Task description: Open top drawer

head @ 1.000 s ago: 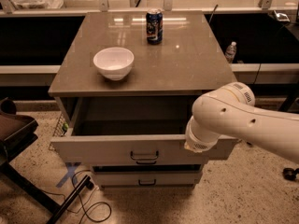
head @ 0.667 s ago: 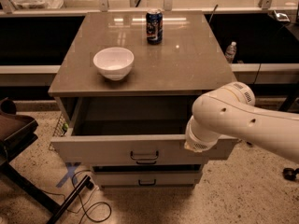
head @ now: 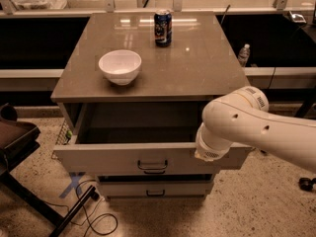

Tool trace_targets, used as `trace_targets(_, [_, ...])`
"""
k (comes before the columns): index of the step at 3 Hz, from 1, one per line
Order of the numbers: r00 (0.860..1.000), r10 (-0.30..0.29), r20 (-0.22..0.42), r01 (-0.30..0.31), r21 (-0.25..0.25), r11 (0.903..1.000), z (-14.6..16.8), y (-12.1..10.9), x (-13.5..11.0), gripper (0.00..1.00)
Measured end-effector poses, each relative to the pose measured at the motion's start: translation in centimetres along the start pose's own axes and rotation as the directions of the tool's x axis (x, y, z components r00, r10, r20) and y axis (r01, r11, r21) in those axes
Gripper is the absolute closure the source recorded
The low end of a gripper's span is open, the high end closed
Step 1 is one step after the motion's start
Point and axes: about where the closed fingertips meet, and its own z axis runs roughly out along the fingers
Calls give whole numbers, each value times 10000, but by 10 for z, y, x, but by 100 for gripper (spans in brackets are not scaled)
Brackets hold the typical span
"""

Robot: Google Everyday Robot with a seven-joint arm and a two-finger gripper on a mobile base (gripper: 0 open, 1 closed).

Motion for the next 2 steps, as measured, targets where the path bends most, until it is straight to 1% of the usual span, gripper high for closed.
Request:
trace_targets(1, [9988,-346,-360,332,-391,9987,-14,30,6,100])
trace_targets(2, [9987,-347,-360,333,-392,9987,-15,28,6,100])
